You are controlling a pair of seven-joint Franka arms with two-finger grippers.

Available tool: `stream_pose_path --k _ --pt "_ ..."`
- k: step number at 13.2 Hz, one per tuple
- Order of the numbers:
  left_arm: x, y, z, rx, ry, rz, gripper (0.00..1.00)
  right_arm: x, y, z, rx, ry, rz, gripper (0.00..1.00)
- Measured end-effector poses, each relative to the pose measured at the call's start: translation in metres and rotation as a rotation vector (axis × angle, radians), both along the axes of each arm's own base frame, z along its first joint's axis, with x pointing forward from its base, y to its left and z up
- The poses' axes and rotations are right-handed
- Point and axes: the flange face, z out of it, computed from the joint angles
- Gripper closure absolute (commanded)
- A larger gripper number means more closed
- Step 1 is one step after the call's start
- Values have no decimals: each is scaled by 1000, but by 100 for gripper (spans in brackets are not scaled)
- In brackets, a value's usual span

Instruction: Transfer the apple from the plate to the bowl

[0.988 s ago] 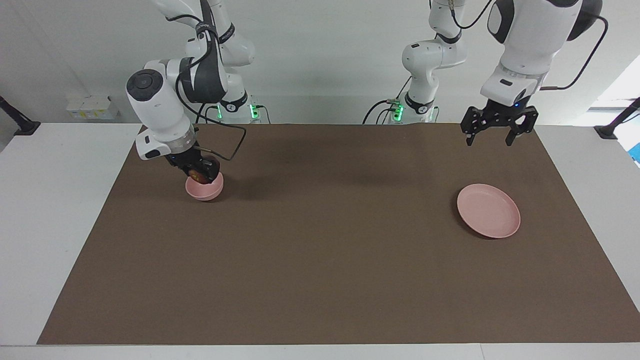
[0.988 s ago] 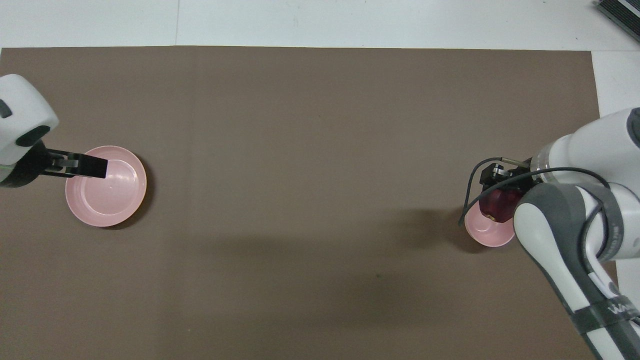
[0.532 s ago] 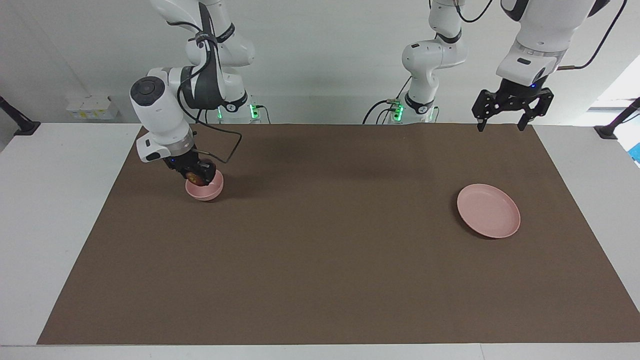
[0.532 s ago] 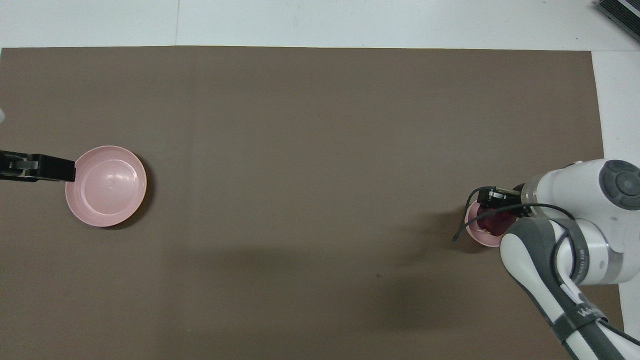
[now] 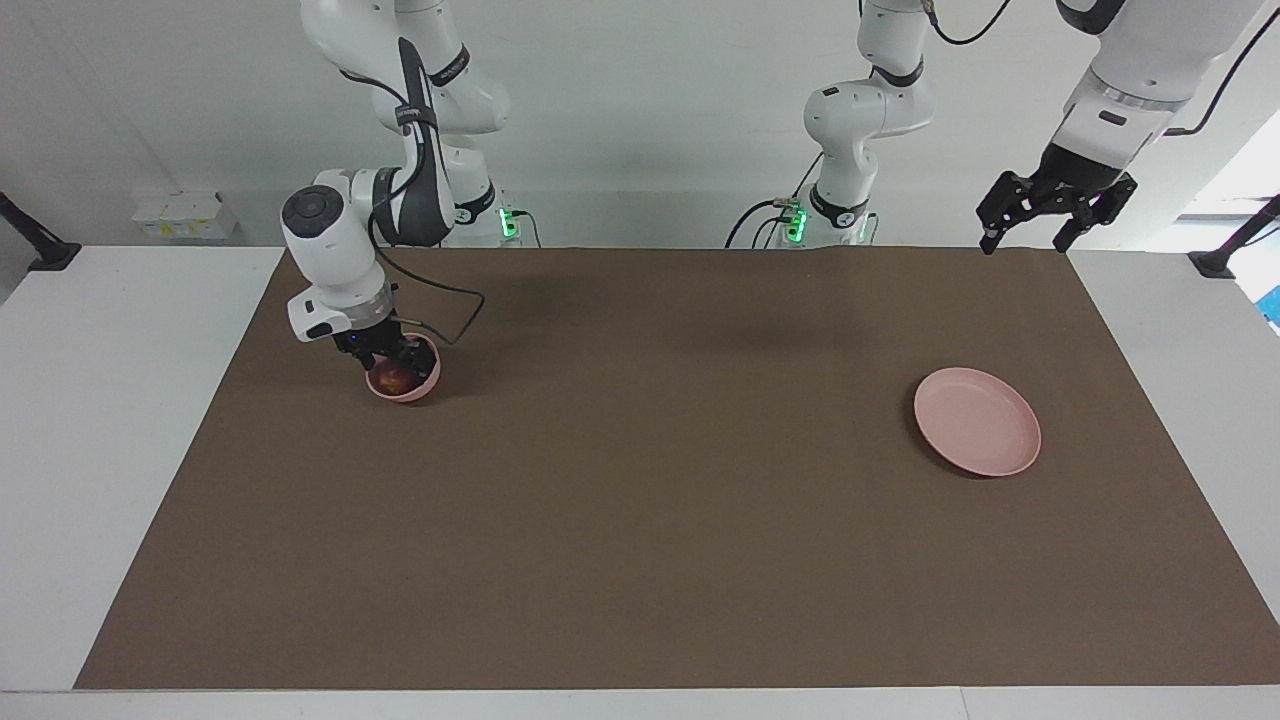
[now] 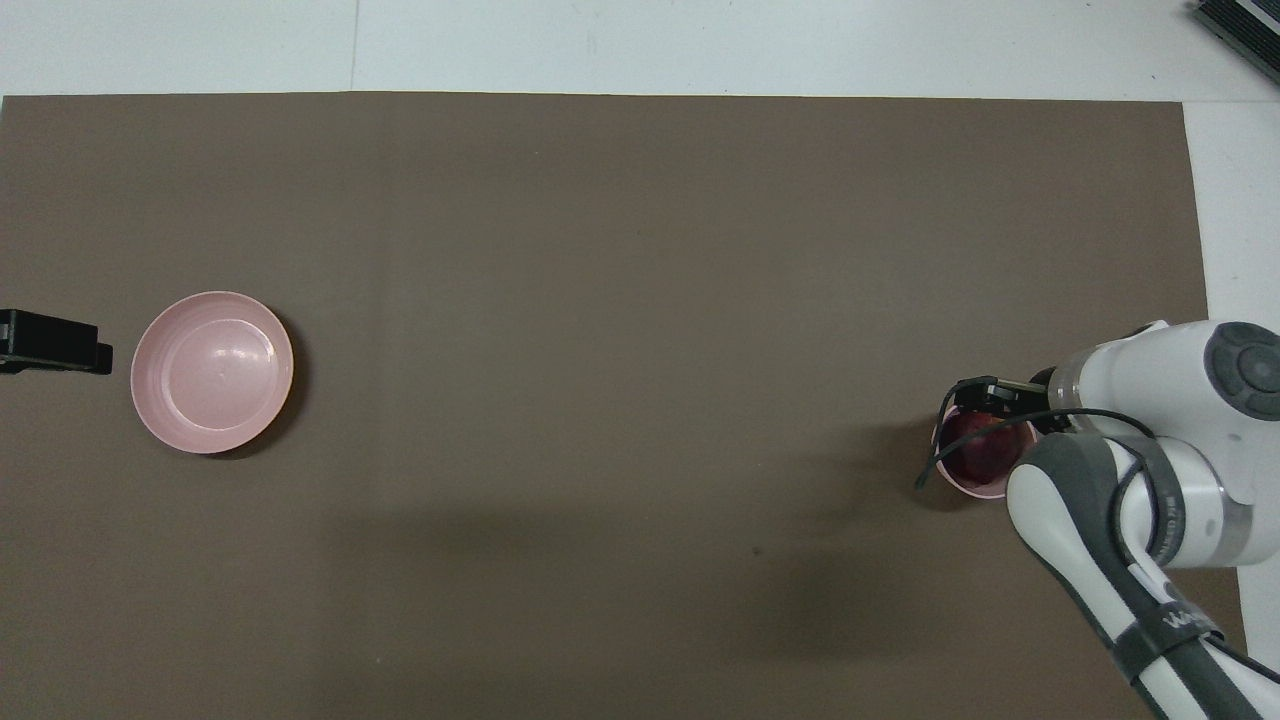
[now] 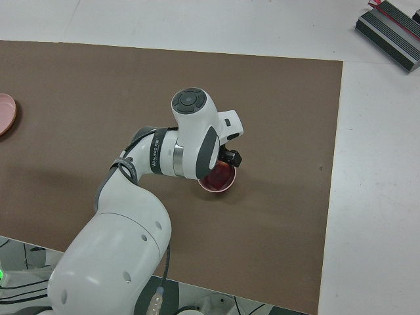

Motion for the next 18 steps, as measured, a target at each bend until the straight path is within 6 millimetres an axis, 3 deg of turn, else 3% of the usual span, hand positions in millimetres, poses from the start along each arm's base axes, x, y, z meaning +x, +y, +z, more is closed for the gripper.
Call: stream_pose_path --k 3,8,11,14,18 --pt "1 -1 10 -1 -12 -4 0 20 5 77 -4 -14 54 0" --pt "4 -16 -14 -1 34 -35 0 34 12 191 -9 -32 105 0" --pt "5 -38 -20 -1 39 -77 0 25 11 238 -7 10 98 0" --pt "5 -31 -10 -1 16 -63 0 17 7 280 -2 36 87 0" --pt "3 -26 -4 -1 4 -54 0 25 5 282 0 15 84 0"
